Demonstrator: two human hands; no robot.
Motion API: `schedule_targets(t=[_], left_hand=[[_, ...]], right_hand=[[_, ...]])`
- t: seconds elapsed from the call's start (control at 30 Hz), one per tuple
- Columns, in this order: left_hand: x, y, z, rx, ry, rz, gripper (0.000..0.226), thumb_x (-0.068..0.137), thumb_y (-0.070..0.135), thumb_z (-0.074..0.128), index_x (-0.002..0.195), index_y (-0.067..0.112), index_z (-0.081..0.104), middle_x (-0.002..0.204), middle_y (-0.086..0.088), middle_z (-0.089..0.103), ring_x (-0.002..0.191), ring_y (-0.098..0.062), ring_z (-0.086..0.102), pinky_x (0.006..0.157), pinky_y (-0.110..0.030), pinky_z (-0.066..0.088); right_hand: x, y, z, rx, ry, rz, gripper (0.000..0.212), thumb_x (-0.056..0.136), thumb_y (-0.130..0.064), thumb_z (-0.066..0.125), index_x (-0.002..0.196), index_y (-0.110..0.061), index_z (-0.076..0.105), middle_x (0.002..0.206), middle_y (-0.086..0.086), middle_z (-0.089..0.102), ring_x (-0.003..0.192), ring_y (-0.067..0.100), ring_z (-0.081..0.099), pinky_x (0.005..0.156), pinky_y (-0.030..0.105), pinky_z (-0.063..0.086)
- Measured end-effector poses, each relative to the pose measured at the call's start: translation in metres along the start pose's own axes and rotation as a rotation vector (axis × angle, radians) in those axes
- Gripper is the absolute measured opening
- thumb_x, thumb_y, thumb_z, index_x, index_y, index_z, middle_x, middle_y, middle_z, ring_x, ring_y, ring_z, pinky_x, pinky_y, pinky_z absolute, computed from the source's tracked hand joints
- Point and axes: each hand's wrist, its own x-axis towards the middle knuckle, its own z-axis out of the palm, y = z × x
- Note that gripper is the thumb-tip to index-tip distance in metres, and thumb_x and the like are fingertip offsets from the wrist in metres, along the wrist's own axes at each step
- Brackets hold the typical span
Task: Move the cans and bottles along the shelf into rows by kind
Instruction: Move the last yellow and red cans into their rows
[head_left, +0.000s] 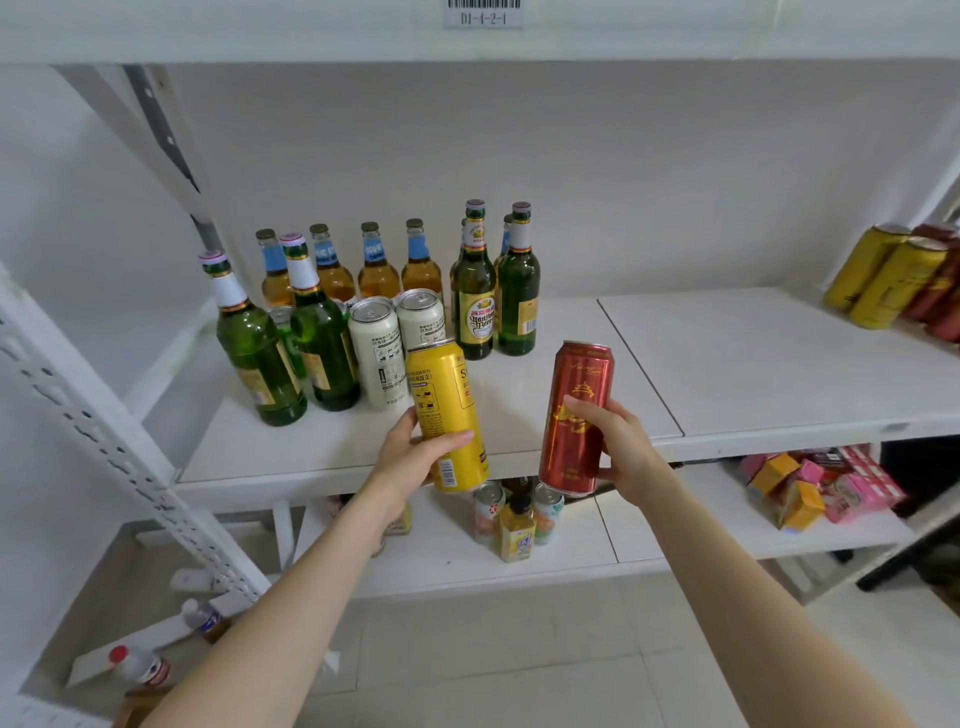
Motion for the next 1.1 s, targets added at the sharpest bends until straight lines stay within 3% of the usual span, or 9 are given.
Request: schedule_targets(t=[0.13,0.27,0.4,0.47,0.6,0.77,0.9,1.0,1.1], left_hand=[[-0.007,0.005,0.004,0.027,-0.020,0.016,0.062,0.074,0.036,0.082,0.126,0.041,0.049,0.113,0.015,0.066,0.099,-0.009,0.064,0.070,-0.029,0.051],[-0.007,0.012,0.021,0.045,-0.045,0.024,0.054,0.073,0.036,0.083,0.115,0.046,0.051,0.109,0.016,0.067,0.097,-0.007,0.064,0.068,-0.028,0.051],[-0.005,0.018,0.053,0.066,-0.043,0.039,0.056,0.073,0.035,0.083,0.119,0.043,0.052,0.114,0.010,0.068,0.105,-0.014,0.064,0.082,-0.038,0.052],[-0.006,0.021,0.075,0.066,-0.046,0.044,0.054,0.071,0.037,0.084,0.116,0.044,0.053,0.112,0.011,0.068,0.104,-0.013,0.064,0.078,-0.035,0.052],[-0.013,0.023,0.123,0.069,-0.048,0.060,0.063,0.060,0.047,0.086,0.115,0.045,0.053,0.111,0.012,0.069,0.101,-0.010,0.065,0.073,-0.031,0.050],[-0.019,0.020,0.191,0.093,-0.036,0.068,0.064,0.065,0.046,0.087,0.119,0.045,0.052,0.112,0.010,0.070,0.101,-0.012,0.067,0.075,-0.029,0.050],[-0.014,0.020,0.243,0.116,-0.047,0.068,0.082,0.055,0.057,0.085,0.127,0.042,0.050,0.115,0.010,0.068,0.103,-0.014,0.065,0.082,-0.036,0.052],[-0.003,0.024,0.279,0.128,-0.076,0.076,0.077,0.052,0.058,0.084,0.120,0.046,0.051,0.116,0.010,0.068,0.103,-0.010,0.065,0.085,-0.036,0.052],[0.014,0.032,0.312,0.136,-0.109,0.069,0.072,0.052,0.058,0.084,0.116,0.049,0.051,0.114,0.012,0.068,0.101,-0.008,0.065,0.075,-0.029,0.051]], right_hand=[[-0.012,0.000,-0.013,0.014,0.019,-0.005,0.043,0.083,-0.036,0.075,0.121,-0.026,0.058,0.116,0.005,0.067,0.109,0.028,0.061,0.098,0.058,0.047],[-0.015,-0.003,-0.031,0.028,0.048,-0.014,0.049,0.082,-0.034,0.076,0.126,-0.022,0.058,0.118,0.008,0.067,0.110,0.028,0.062,0.101,0.061,0.045],[-0.016,-0.010,-0.059,0.046,0.059,-0.021,0.044,0.081,-0.033,0.077,0.121,-0.022,0.062,0.115,0.007,0.070,0.108,0.027,0.064,0.099,0.059,0.048],[-0.017,-0.013,-0.078,0.043,0.062,-0.026,0.043,0.081,-0.032,0.078,0.120,-0.022,0.063,0.114,0.007,0.070,0.106,0.027,0.065,0.096,0.056,0.050],[-0.018,-0.021,-0.125,0.040,0.064,-0.056,0.039,0.081,-0.030,0.078,0.116,-0.021,0.063,0.108,0.006,0.071,0.099,0.024,0.068,0.083,0.045,0.055],[-0.019,-0.029,-0.191,0.034,0.056,-0.068,0.036,0.081,-0.029,0.078,0.113,-0.023,0.063,0.105,0.004,0.071,0.092,0.020,0.068,0.066,0.037,0.052],[-0.013,-0.031,-0.241,0.023,0.057,-0.073,0.040,0.080,-0.030,0.078,0.116,-0.023,0.061,0.107,0.004,0.070,0.094,0.021,0.066,0.065,0.035,0.050],[-0.004,-0.035,-0.275,0.028,0.064,-0.078,0.043,0.080,-0.030,0.079,0.118,-0.022,0.061,0.108,0.005,0.070,0.097,0.023,0.067,0.067,0.038,0.052],[0.011,-0.040,-0.306,0.037,0.090,-0.083,0.042,0.079,-0.030,0.079,0.117,-0.021,0.063,0.106,0.006,0.072,0.096,0.024,0.069,0.073,0.041,0.055]])
